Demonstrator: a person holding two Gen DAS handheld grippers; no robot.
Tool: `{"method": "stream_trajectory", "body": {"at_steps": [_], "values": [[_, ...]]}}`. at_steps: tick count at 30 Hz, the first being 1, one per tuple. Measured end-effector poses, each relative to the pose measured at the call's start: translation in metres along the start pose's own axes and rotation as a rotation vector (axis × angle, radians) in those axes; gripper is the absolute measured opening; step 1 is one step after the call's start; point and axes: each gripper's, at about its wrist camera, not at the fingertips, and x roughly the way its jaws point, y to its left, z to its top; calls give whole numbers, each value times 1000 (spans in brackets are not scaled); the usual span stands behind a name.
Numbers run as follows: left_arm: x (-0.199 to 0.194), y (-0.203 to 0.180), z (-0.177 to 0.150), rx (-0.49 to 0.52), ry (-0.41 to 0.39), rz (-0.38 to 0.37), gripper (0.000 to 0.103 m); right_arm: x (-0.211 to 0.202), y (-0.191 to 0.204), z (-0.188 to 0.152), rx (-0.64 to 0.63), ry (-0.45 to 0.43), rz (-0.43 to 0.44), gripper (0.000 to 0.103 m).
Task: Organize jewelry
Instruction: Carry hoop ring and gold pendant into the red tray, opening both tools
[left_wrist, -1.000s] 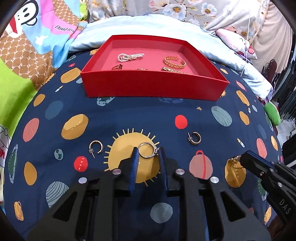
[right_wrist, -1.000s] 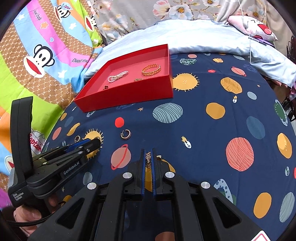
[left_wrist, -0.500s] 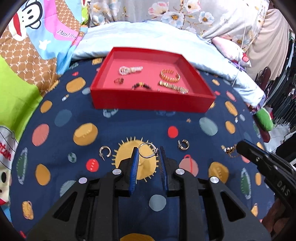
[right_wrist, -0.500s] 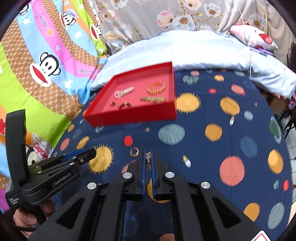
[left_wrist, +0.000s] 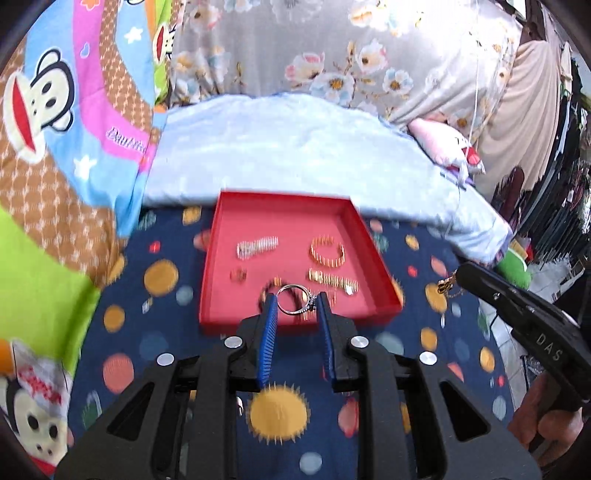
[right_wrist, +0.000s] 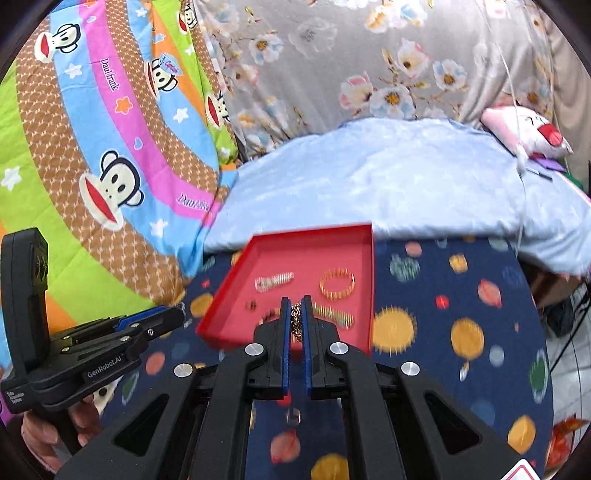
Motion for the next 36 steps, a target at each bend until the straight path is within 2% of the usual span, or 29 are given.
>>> {"method": "stream_trajectory", "body": {"at_steps": [3,8,18,26,28,30,32,36], "values": [[13,1,22,18,-13,18,21,20,-1,18,0,8,11,4],[51,8,44,9,17,22,21,62,-9,30,22,52,27,4],[114,13,49,21,92,65,21,125,-25,28,44,126,-9,5],[137,16,49,-5,91,70,22,149,-31,24,41,147,-18,6],[139,18,50,-12,79,88,37,148,-32,24,40,131,-25,11],[138,18,51,-12,68,100,43,145,-33,25,47,119,-30,17],[137,20,51,-15,66,109,46,141,-34,25,58,107,-22,22],[129,24,51,-32,57,107,46,123,-36,27,80,74,-9,24]]}}
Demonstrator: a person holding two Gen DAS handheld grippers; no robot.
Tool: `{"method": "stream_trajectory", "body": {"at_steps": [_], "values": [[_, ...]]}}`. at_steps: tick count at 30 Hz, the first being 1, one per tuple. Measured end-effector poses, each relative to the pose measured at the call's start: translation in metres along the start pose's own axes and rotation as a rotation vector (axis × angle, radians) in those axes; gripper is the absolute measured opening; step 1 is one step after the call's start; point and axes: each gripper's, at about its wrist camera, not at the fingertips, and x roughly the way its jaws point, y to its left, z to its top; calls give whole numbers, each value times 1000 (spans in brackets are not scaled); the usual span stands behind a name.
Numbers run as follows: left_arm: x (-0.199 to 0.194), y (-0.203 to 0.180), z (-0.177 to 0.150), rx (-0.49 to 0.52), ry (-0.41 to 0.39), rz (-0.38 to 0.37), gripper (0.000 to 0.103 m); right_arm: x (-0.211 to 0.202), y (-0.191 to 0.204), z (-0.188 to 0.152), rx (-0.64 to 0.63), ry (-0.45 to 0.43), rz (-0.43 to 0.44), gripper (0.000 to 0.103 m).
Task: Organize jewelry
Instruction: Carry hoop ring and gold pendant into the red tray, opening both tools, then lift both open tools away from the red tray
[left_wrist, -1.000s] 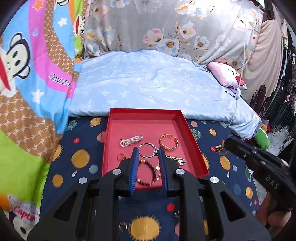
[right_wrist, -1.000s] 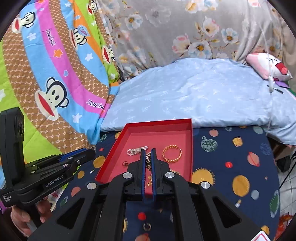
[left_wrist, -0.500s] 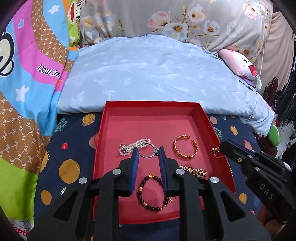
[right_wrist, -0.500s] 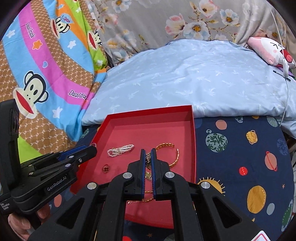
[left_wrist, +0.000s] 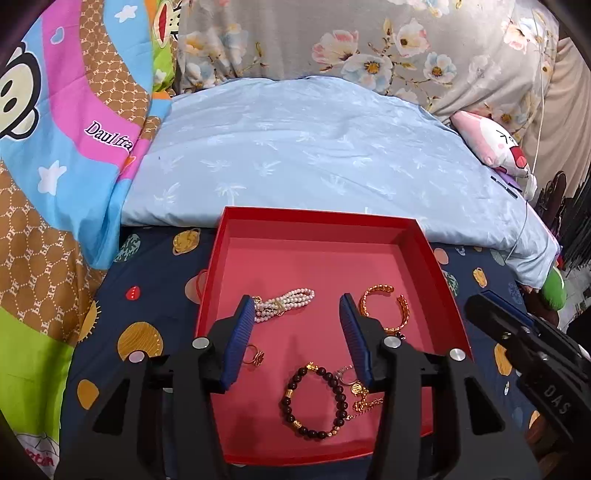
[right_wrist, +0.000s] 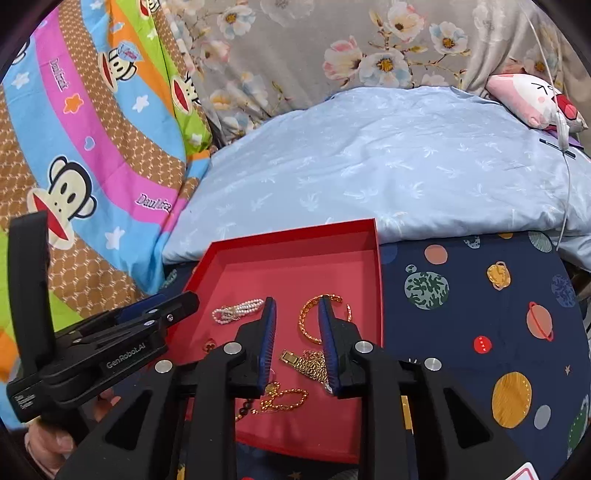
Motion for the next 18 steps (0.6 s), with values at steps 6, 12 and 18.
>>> {"method": "stream_trajectory", "body": {"at_steps": [6,12,18], "values": [[-25,1,-4,9,-30,14,46,-35,-1,-7,29,-45,33,24],[-61,5,-26,-17,-50,-3,55,-73,6,-35,-6,-69,22,24],[-86,4,-71,-19,-30,7,56,-99,14,-85,-23,-16,27,24]]}}
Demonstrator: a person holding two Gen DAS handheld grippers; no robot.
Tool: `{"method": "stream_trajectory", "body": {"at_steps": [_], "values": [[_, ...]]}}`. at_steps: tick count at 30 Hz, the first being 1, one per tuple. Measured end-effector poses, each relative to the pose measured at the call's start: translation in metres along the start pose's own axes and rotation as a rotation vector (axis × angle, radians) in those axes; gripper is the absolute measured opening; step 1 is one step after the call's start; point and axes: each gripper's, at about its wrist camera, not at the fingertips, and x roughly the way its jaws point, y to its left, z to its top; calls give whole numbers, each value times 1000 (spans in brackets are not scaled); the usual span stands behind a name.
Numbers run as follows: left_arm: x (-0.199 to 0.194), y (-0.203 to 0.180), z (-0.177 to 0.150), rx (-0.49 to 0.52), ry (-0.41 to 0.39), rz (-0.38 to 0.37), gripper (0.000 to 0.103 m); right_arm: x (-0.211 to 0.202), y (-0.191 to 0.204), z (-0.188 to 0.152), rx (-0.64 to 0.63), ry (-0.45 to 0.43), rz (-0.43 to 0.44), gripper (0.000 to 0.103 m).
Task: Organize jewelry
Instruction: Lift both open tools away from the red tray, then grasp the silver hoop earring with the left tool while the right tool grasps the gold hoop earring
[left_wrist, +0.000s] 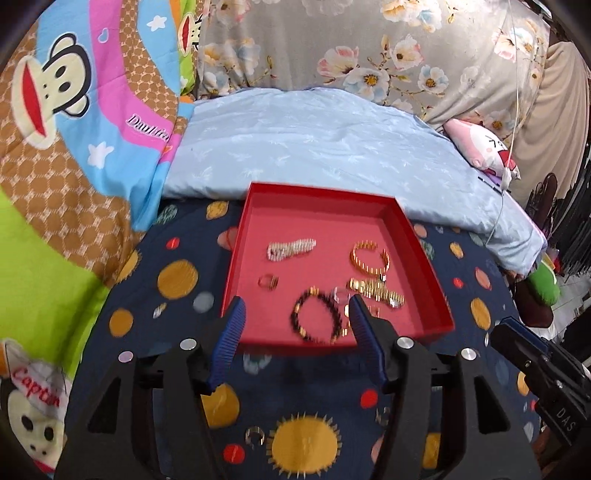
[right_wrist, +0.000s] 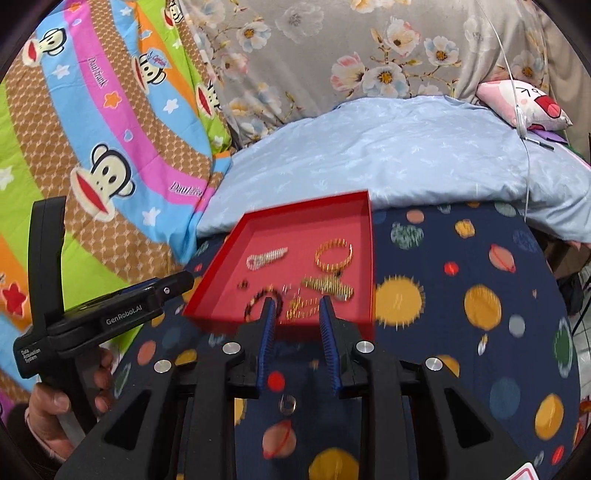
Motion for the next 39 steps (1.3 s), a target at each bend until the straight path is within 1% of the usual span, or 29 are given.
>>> {"method": "stream_trajectory", "body": {"at_steps": [4,9,11,12,13,16,18,20,22,27,34,37,39], "values": [[-9,0,-38,-12,49,-26,56,-7,3,-34,8,57,12,24],[-13,-1,-85,-10,109,-29,56,-1,9,-73,-11,127,-20,24],[-14,0,-103,3,125,-11,58,2,10,-84,-17,149,-31,25],[-14,1,-109,7,130,2,63,4,11,-90,-18,161,-33,26],[-15,4,-117,6,135,17,67,5,12,-94,-22,168,-35,29],[-14,15,-130,-9,142,50,68,10,16,-101,-43,177,-51,34],[-13,23,-134,-19,148,65,68,15,17,-102,-47,179,-54,38],[-10,30,-136,-29,154,80,68,21,18,-101,-47,177,-63,44],[-9,37,-136,-42,151,96,68,26,20,-99,-49,176,-68,46],[-4,47,-134,-59,152,111,68,44,24,-94,-67,183,-78,46],[3,50,-132,-63,157,112,68,67,26,-90,-91,210,-104,45],[4,50,-131,-63,158,110,68,72,28,-88,-110,208,-120,42],[4,50,-131,-63,158,108,68,75,29,-87,-122,207,-131,37]]}}
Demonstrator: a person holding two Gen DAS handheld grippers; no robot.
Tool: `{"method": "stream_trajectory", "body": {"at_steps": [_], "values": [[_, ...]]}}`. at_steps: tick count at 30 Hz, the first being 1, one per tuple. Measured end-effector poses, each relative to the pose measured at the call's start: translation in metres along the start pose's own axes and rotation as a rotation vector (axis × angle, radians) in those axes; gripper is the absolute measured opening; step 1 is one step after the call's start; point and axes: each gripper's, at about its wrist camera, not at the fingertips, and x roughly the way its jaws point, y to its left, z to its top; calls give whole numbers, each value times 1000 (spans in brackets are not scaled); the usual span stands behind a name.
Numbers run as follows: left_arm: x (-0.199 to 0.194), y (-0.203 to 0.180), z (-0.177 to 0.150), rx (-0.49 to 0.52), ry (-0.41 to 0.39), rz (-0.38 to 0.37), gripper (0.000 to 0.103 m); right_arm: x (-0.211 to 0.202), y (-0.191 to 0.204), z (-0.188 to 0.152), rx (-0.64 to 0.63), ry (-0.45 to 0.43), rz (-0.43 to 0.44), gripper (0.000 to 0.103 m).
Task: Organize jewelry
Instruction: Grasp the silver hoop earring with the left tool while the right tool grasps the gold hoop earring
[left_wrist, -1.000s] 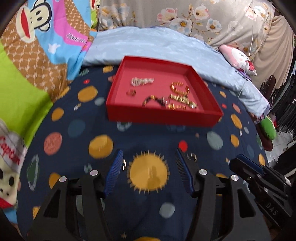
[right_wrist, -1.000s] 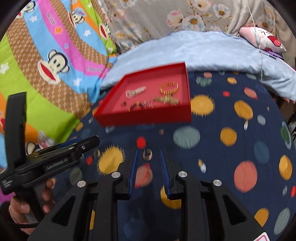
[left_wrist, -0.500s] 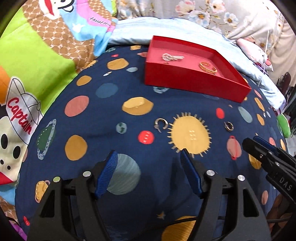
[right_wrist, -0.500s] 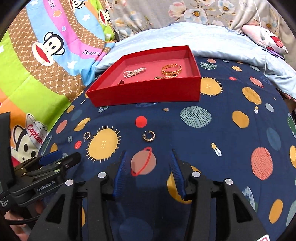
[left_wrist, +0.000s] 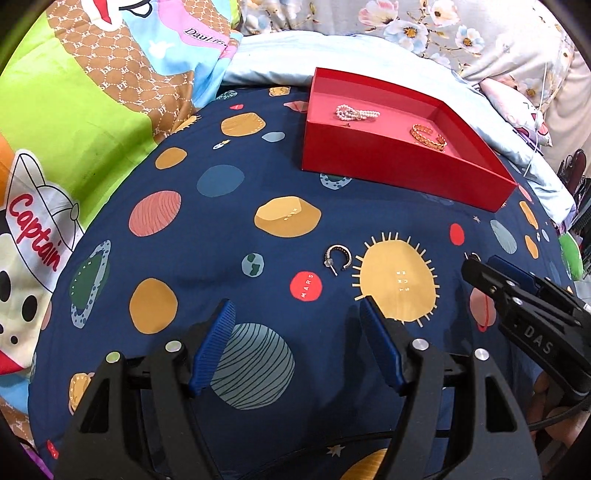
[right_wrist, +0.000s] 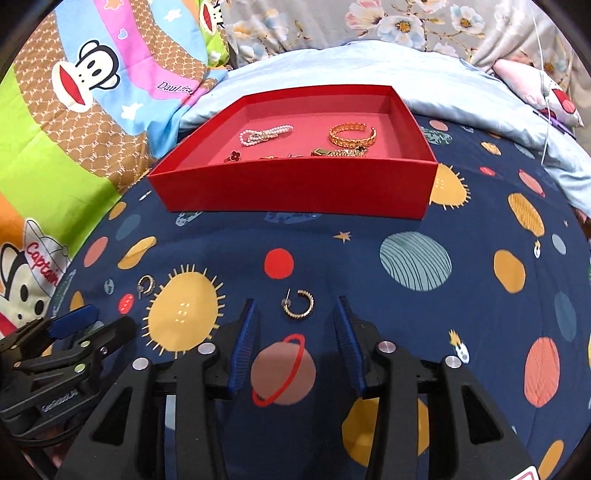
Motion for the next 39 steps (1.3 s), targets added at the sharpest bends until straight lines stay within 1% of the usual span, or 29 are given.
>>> {"method": "stream_trajectory", "body": {"at_steps": [2,4,9,15,17,23,24,26,27,31,32,35,39], "values": [[1,-1,1,5,-1,0,68,2,2,1,-17,2,-17,25],[3,-1,3,4,-2,0,68,3,4,1,-39,2,-42,17],[6,-3,7,4,-5,1,68,2,4,1,-35,1,-46,16],[12,-9,16,23,-14,7,67,-3,-1,-2,7,8,-14,16],[15,-12,18,33,-18,17,64,-7,-3,-3,15,6,-9,16],[20,-20,20,69,-48,60,48,-15,-8,-5,36,-3,-4,16],[20,-21,20,73,-50,63,44,-16,-8,-4,38,-4,-4,16],[21,-23,20,87,-57,70,38,-17,-10,-4,44,-5,-2,16],[20,-24,20,93,-60,72,33,-17,-10,-4,47,-5,-1,16],[20,-29,20,112,-61,65,18,-19,-11,-5,55,-7,3,16],[20,-29,19,114,-62,63,16,-20,-12,-6,56,-8,6,16],[19,-29,20,109,-55,50,16,-25,-13,-6,57,-13,10,16],[15,-27,19,85,-36,7,16,-32,-14,-7,61,-23,14,16]]}}
